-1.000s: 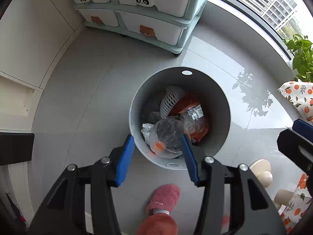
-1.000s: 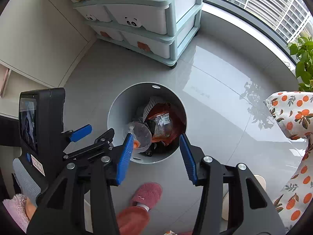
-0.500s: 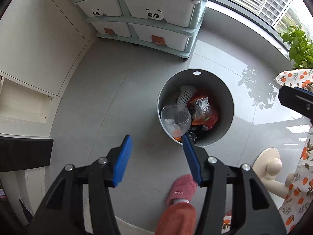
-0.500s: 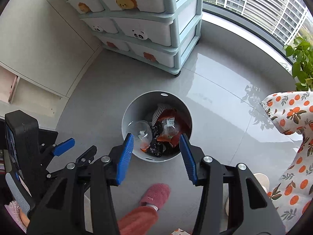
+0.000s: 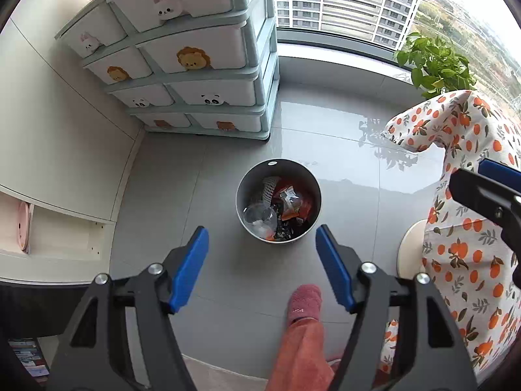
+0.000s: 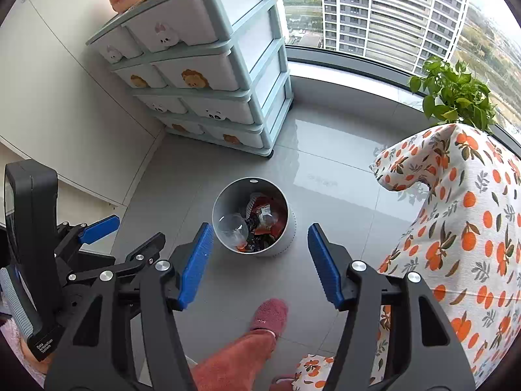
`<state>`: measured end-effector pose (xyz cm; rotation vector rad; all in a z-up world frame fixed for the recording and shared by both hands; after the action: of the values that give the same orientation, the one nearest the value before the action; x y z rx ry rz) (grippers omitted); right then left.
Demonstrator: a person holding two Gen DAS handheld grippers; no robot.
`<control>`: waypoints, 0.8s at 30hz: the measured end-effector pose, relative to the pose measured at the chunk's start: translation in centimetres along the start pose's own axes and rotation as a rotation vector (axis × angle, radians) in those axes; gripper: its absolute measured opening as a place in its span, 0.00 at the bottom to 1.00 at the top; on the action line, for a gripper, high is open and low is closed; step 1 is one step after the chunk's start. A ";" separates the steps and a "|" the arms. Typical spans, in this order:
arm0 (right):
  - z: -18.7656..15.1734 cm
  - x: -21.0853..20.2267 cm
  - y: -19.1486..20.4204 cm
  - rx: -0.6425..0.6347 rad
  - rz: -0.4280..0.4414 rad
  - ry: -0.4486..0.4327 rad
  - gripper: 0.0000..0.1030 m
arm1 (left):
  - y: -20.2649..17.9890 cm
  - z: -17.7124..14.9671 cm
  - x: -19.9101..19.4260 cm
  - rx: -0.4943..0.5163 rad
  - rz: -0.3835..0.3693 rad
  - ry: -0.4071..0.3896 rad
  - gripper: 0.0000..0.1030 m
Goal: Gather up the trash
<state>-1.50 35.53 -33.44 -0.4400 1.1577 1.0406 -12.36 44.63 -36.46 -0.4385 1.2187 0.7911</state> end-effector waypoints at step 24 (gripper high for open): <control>-14.7 -35.4 -17.2 0.474 -0.281 -0.191 0.72 | -25.1 -3.6 -29.5 0.532 -0.240 -0.111 0.76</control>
<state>4.13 0.52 -10.93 -0.1176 1.0905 0.5271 -0.04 16.65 -12.37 -0.0975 1.1910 0.2626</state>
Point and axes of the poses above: each gripper's, at about its wrist camera, not at the fingertips, and x roughly the way its jaws point, y to its left, z to its top, the point moved 6 cm from there along x, roughly the way its jaws point
